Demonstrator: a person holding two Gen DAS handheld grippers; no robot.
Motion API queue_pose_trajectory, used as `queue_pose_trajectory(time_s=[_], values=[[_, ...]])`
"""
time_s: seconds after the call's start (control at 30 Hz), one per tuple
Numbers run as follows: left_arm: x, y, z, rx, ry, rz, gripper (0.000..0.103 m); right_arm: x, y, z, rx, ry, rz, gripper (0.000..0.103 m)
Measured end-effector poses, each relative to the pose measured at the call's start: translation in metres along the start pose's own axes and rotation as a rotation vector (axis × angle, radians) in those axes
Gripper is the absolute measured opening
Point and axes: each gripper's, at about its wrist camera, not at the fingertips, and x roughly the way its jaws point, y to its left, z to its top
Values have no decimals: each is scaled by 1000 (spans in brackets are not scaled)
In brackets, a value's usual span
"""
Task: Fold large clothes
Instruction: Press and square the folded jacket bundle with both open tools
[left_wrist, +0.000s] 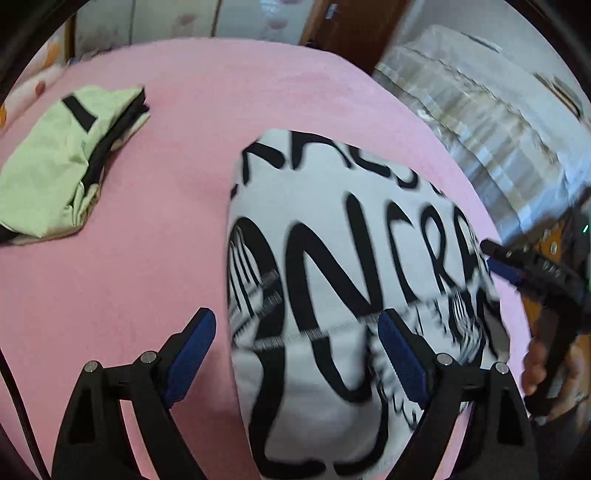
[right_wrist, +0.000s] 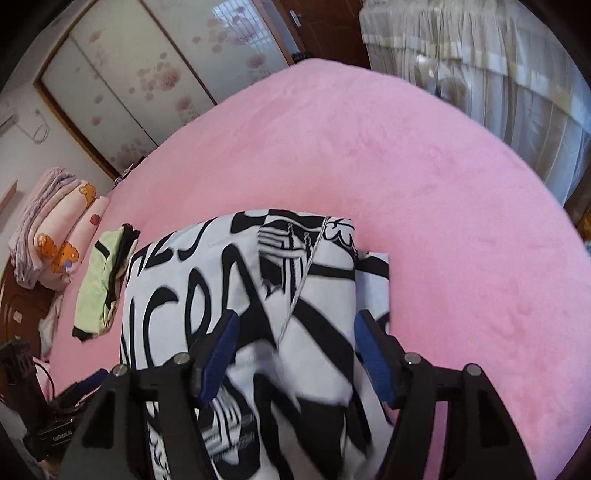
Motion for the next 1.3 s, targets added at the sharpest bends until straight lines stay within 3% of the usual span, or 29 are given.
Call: queue_pose_trajectory(time_s=[0.17,0.2,0.23,0.27,0.3,0.4,0.73,0.8,0.97,1.03,1.17,1.3], values=[[22,14,14,-47,38,-16,88,32,-10,12,65,73,46,65],[27,16,15,-51,46,-22,88,36,-11,12,67,76,47,59],[29,17,14,-54,47,-24,88,37,-12,11,63,75,44,41],[30,18,14,-58,46,-28,88,38,-12,10,47,79,35,31],[32,19,14,-60,45,-33,88,39,-13,9,34,84,24,12],[36,20,15,-57,50,-52,88,32,-16,6,14,60,-2,6],[34,1,12,16,22,-35,90,-36,13,5,-124,-172,-162,4],[37,-5,12,32,14,-9,92,-30,10,3,-118,-168,-205,4],[45,-12,10,82,7,41,95,31,-17,-8,-42,-16,-261,4],[43,-9,9,89,14,44,95,38,-14,-11,-61,-5,-285,6],[34,1,12,46,62,13,95,20,-1,-5,-71,-8,-286,12],[1,-1,1,30,-2,-10,95,-20,24,-13,-123,-77,-254,19]])
